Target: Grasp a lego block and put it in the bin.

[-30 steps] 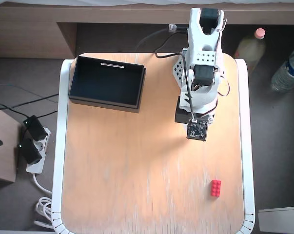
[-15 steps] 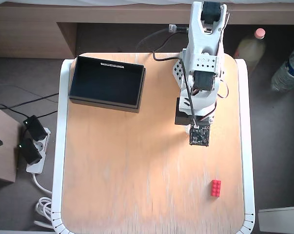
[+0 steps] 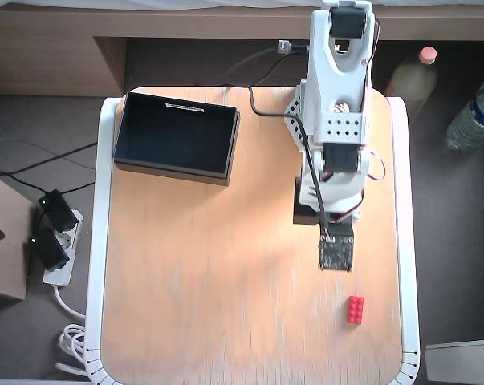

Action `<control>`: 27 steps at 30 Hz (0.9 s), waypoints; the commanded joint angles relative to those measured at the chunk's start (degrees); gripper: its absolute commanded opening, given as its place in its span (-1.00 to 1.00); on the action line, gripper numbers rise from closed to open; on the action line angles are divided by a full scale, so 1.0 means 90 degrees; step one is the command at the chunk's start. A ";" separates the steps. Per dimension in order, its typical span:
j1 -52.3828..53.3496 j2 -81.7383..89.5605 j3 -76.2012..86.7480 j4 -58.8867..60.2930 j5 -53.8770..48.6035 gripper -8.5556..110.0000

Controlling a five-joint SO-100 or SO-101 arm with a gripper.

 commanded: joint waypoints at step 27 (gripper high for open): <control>-0.0859 -0.3369 -0.3467 -0.1582 -0.1523 -0.47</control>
